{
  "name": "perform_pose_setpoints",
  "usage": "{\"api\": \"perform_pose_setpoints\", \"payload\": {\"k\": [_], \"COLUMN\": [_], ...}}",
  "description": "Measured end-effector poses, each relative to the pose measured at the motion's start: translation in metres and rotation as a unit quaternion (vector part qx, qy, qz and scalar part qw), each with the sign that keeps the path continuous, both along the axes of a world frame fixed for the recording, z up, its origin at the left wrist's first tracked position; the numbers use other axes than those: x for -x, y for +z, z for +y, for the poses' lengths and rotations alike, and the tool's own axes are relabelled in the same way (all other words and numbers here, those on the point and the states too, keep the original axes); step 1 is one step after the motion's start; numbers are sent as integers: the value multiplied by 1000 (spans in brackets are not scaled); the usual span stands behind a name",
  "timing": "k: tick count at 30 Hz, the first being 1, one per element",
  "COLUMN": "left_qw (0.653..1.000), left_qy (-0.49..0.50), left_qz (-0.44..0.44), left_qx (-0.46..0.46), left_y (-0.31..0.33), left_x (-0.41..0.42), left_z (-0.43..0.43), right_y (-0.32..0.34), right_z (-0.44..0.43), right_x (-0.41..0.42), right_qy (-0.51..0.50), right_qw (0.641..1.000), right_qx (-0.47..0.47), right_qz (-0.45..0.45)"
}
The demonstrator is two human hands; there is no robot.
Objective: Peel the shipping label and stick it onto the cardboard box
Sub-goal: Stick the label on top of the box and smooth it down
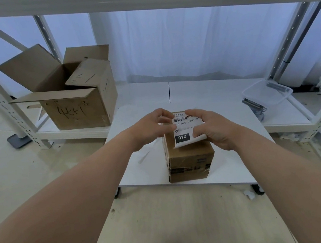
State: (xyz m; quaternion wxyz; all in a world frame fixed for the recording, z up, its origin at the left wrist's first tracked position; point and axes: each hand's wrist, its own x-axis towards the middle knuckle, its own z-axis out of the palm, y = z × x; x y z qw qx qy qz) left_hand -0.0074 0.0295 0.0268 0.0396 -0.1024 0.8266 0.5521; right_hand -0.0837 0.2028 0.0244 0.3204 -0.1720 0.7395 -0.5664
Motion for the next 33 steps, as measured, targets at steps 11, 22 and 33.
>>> {"api": "perform_pose_setpoints", "payload": {"k": [11, 22, 33], "left_qw": [995, 999, 998], "left_qy": [95, 16, 54], "left_qz": [26, -3, -22], "left_qx": [-21, 33, -17], "left_y": [-10, -3, -1], "left_x": [8, 13, 24], "left_z": [-2, 9, 12], "right_y": [0, 6, 6], "right_z": [-26, -11, -2], "right_x": [1, 9, 8], "right_qy": [-15, -72, -42], "right_qw": [1000, 992, 993], "right_qx": [-5, -93, -94], "right_qz": [-19, 46, 58]}}
